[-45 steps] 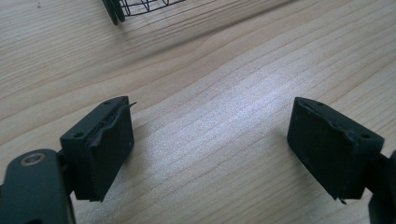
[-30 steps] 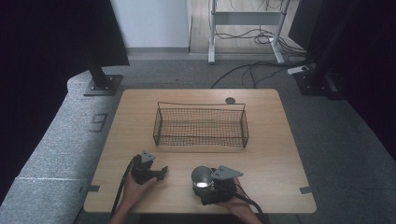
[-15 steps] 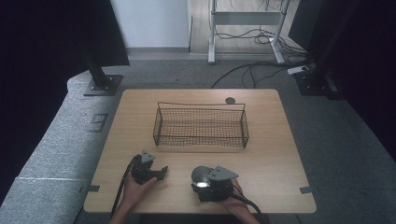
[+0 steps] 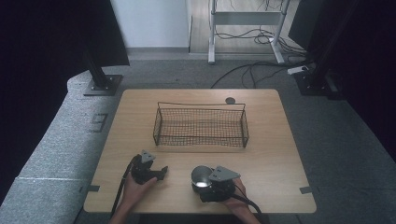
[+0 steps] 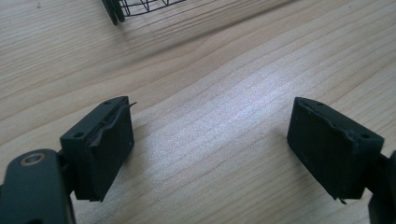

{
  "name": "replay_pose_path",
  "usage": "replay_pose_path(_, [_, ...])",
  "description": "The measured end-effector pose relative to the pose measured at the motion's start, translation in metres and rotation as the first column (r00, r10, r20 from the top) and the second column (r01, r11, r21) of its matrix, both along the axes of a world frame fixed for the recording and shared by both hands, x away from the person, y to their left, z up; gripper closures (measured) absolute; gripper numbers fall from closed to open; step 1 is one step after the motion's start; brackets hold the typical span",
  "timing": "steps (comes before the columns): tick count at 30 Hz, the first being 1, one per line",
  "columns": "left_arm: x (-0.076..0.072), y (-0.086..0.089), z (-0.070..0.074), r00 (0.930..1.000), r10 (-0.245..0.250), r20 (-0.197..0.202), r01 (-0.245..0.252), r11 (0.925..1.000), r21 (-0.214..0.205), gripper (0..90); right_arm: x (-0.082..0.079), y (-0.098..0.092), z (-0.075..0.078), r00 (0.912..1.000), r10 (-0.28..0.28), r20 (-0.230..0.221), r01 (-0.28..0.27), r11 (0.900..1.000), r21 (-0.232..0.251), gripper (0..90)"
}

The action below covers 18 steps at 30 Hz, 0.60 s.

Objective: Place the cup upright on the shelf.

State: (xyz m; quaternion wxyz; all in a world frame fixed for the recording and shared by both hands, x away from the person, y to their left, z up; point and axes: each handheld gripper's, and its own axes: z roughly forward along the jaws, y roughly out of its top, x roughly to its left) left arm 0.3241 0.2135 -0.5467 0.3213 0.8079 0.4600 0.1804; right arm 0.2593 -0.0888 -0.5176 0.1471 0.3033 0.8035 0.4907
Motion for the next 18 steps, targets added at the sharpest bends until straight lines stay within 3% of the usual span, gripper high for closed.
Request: replay_pose_path(18, [0.0, 0.0, 0.0, 1.0, 0.002, 0.0, -0.002, 1.0, -0.001, 14.7, 0.02, -0.03, 0.038, 0.9996, -0.029, 0.006, 0.028, 0.9942, 0.104, 18.6])
